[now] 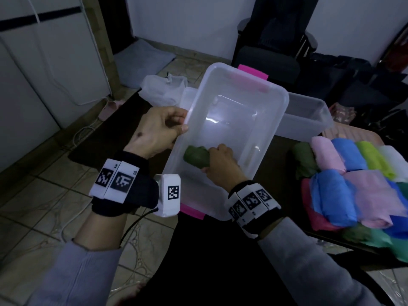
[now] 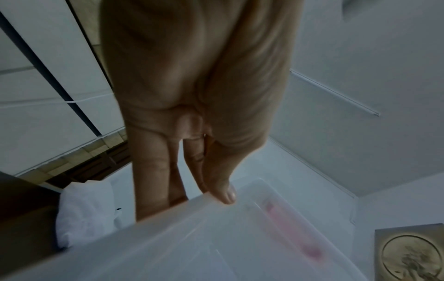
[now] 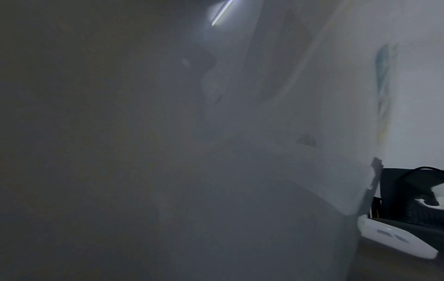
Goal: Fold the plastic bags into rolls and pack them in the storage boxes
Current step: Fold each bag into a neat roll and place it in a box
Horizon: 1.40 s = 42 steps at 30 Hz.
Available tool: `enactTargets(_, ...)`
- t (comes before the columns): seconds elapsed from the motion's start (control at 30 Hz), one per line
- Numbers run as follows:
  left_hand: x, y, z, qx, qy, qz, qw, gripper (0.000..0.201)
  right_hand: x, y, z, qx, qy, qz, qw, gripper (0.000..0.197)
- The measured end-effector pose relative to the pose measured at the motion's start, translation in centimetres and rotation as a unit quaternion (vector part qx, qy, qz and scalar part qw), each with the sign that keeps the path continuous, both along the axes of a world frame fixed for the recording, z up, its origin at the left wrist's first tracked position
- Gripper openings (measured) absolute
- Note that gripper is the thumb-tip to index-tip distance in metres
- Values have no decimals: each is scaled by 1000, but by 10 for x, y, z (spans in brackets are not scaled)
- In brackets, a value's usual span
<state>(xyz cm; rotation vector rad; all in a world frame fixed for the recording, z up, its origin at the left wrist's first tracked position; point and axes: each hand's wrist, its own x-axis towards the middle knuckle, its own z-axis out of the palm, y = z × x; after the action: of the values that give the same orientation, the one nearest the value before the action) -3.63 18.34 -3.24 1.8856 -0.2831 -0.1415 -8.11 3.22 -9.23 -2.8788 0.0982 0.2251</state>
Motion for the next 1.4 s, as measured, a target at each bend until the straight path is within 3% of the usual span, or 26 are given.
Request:
enactTargets(0.1,-1,6,-6,-15,10,13,1000,25,6,2,1,-5,78,23,997,40)
enactTargets(0.23,-2,12,-11,-16,12,17,1000,27,9,3,1,25,119,16,992,46)
enactTargets(0.43,-1,12,-12,-19,13,7,1000,27,13,-2,2,-32,178,60,982,47)
enactTargets(0.6,2,6,-11,-11,12,12,1000,26,12,-6,5,-24,168,96,981,44)
enactTargets(0.8,4,5,-9,7,19,20,1000,29,11,-1,9,-77,158,138,975,42)
enactTargets(1.13,9,-2,-10,51,5,32,998,34,6,8,-6,-167,55,170,970,30)
enactTargets(1.3,11,-3,-8,87,-3,46,995,37,7,7,-9,-126,67,159,977,34)
enactTargets(1.4,10,-5,-7,113,-25,55,992,38,14,0,-4,-107,134,186,968,40)
